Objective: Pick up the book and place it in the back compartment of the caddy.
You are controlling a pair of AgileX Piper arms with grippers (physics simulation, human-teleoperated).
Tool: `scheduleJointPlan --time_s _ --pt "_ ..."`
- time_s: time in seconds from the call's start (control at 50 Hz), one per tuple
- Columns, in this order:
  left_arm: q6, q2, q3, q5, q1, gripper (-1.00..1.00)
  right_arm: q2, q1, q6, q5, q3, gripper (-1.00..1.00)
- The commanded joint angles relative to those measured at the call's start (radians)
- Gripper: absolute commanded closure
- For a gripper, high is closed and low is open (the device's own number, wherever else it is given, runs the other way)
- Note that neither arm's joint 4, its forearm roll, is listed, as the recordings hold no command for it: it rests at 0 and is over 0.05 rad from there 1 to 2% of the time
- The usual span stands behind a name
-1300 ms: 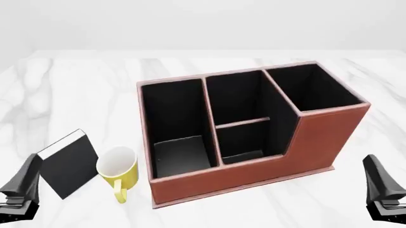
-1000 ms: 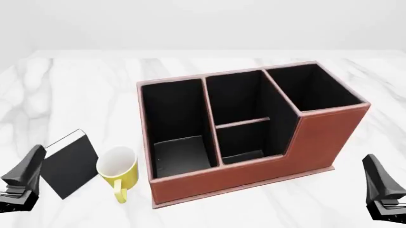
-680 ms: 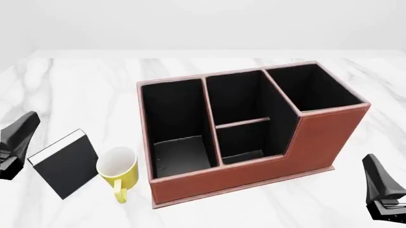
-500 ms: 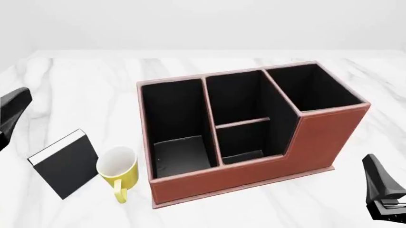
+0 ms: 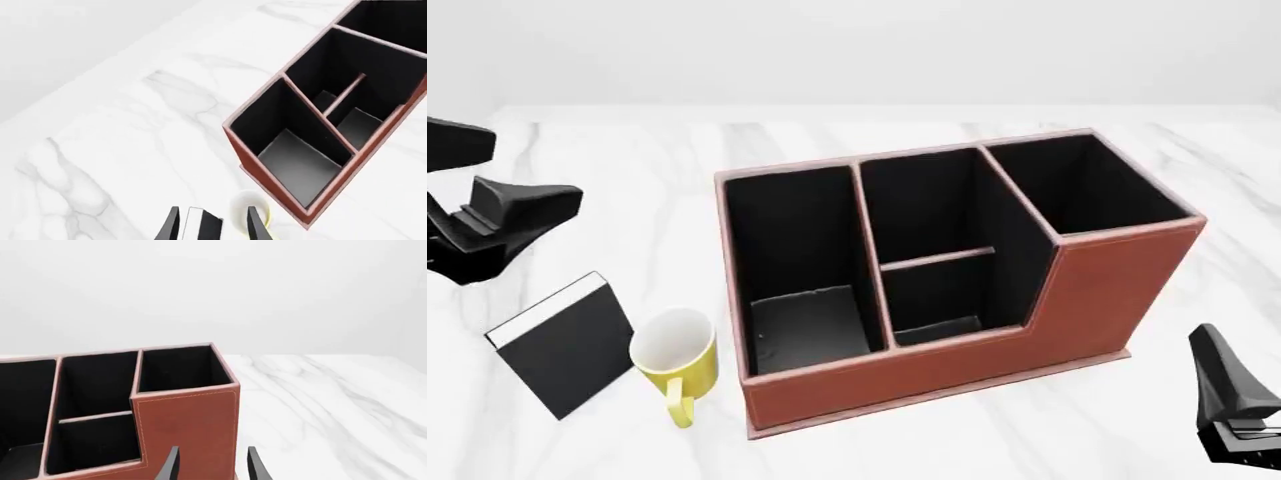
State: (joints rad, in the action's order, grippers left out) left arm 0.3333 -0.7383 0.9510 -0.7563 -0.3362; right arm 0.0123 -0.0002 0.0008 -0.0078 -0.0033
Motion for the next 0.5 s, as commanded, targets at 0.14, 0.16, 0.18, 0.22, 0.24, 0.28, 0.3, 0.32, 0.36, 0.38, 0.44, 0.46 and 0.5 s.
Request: scheduleJointPlan --time_s 0.14,0.16,0.18,0.22,0.24,0.28,0.3,0.32,0.36,0.38,0.44,0.46,0.5 --pt "0.015 -0.089 0.068 -0.145 0.024 -1.00 0.000 0.000 0.000 0.000 0.000 -1.00" --pt "0.018 -0.091 0.066 -0.150 0.028 -1.00 0.000 0.000 0.000 0.000 0.000 -1.00" --pt "0.022 -0.088 0.065 -0.154 0.030 -1.00 0.000 0.000 0.000 0.000 0.000 -1.00" --pt "0.025 -0.091 0.069 -0.154 0.047 -1.00 0.000 0.000 0.000 0.000 0.000 -1.00" --pt "0.024 -0.090 0.069 -0.157 0.051 -1.00 0.000 0.000 0.000 0.000 0.000 -1.00" --pt "0.032 -0.081 0.061 -0.169 0.057 -1.00 0.000 0.000 0.000 0.000 0.000 -1.00" --pt "0.038 -0.080 0.063 -0.171 0.069 -1.00 0.000 0.000 0.000 0.000 0.000 -1.00" --pt "0.044 -0.078 0.064 -0.178 0.074 -1.00 0.000 0.000 0.000 0.000 0.000 -1.00" --pt "0.046 -0.075 0.066 -0.183 0.075 -1.00 0.000 0.000 0.000 0.000 0.000 -1.00" --pt "0.047 -0.066 0.066 -0.188 0.091 -1.00 0.000 0.000 0.000 0.000 0.000 -1.00" --pt "0.049 -0.053 0.045 -0.188 0.103 -1.00 0.000 0.000 0.000 0.000 0.000 -1.00" --pt "0.062 -0.046 0.024 -0.185 0.119 -1.00 0.000 0.000 0.000 0.000 0.000 -1.00" --pt "0.054 -0.036 0.018 -0.186 0.120 -1.00 0.000 0.000 0.000 0.000 0.000 -1.00"
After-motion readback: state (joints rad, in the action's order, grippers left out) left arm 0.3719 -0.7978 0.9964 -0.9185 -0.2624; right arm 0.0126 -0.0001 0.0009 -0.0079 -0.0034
